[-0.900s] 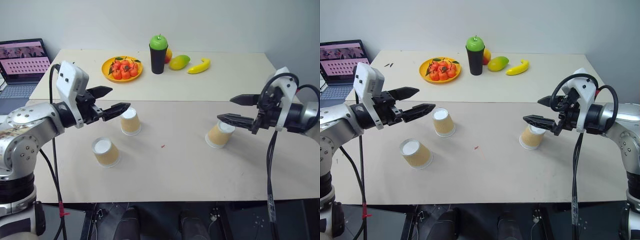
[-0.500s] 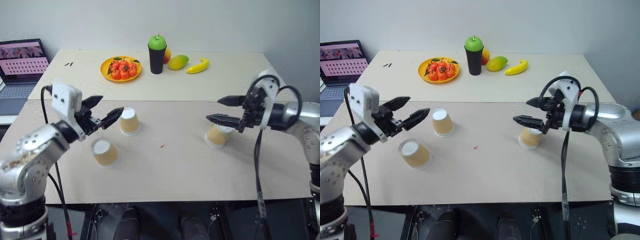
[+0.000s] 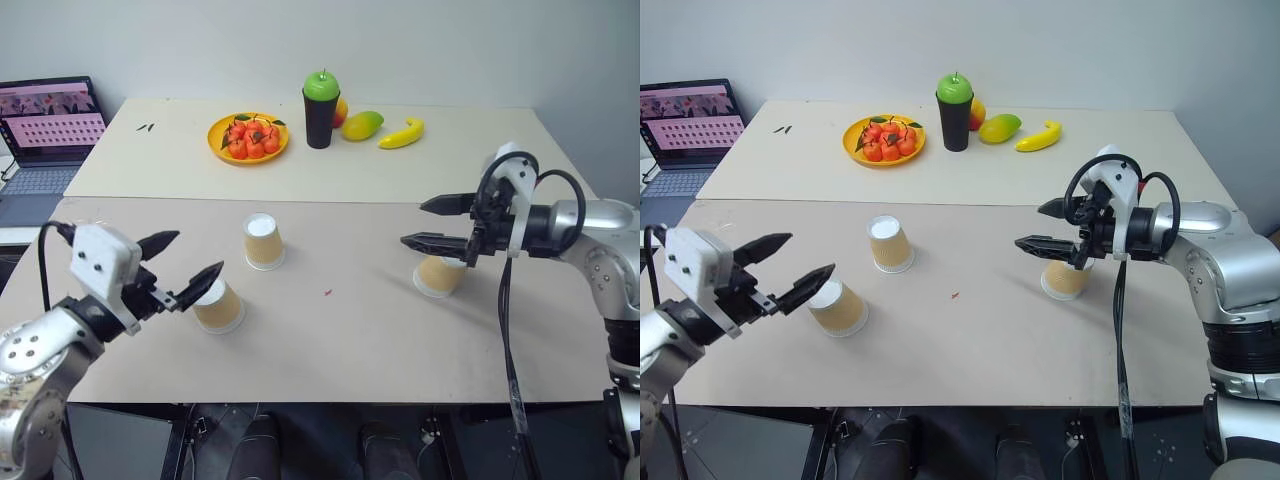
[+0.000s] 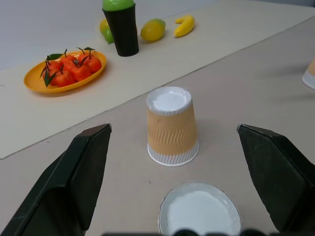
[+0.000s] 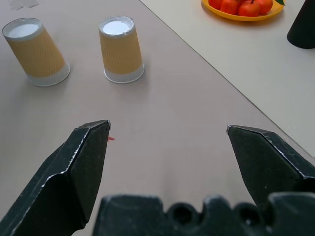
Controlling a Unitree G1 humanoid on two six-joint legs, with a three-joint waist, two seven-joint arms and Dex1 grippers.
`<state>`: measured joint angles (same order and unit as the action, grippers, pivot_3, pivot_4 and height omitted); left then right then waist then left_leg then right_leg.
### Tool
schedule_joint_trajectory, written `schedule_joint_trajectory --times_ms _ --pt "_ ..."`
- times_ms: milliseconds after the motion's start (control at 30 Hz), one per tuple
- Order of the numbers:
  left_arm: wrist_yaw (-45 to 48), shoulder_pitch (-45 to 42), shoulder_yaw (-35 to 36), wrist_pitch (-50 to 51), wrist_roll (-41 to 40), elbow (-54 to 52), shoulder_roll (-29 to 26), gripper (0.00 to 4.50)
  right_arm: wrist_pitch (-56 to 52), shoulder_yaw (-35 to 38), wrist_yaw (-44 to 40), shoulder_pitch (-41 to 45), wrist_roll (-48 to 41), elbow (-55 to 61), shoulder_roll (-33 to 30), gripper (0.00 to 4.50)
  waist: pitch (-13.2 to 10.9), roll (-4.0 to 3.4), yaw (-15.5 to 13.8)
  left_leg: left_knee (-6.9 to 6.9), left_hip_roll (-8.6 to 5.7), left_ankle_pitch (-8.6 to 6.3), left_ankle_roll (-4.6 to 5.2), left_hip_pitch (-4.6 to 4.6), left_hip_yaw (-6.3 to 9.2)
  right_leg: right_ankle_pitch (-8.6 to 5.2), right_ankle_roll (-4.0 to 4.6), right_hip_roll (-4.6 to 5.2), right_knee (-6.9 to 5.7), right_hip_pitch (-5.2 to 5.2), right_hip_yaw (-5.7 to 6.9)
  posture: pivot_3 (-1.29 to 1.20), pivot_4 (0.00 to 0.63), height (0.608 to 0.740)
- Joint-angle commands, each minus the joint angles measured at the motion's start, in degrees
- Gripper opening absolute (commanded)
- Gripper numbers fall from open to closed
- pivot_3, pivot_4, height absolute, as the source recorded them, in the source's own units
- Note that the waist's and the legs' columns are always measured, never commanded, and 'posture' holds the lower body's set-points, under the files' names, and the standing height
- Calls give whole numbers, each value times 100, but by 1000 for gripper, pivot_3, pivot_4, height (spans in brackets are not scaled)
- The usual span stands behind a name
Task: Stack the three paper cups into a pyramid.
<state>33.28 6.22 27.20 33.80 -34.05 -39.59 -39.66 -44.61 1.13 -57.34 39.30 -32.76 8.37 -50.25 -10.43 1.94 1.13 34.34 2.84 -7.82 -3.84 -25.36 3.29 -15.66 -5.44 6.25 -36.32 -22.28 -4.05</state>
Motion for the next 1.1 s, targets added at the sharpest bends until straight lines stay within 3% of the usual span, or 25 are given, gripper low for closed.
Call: schedule_joint_trajectory --times_ms 33,433,1100 --pt "27 212 -68 -426 184 2 186 4379 -81 192 -111 185 -70 96 -170 4500 0 0 -12 0 0 0 0 1 -1 0 0 0 2 2 -1 0 150 735" --pt "174 878 -807 -1388 767 720 897 4379 -1150 501 -577 815 -1144 308 -502 4500 0 -1 -28 4 1 -1 0 1 -2 0 1 0 1 2 0 0 150 735" --pt "-191 -9 -1611 -1512 1028 1114 1351 4379 -1558 608 -569 846 -1663 589 -756 4500 0 -2 -40 11 0 -1 1 0 -1 1 1 0 -3 2 0 0 150 735"
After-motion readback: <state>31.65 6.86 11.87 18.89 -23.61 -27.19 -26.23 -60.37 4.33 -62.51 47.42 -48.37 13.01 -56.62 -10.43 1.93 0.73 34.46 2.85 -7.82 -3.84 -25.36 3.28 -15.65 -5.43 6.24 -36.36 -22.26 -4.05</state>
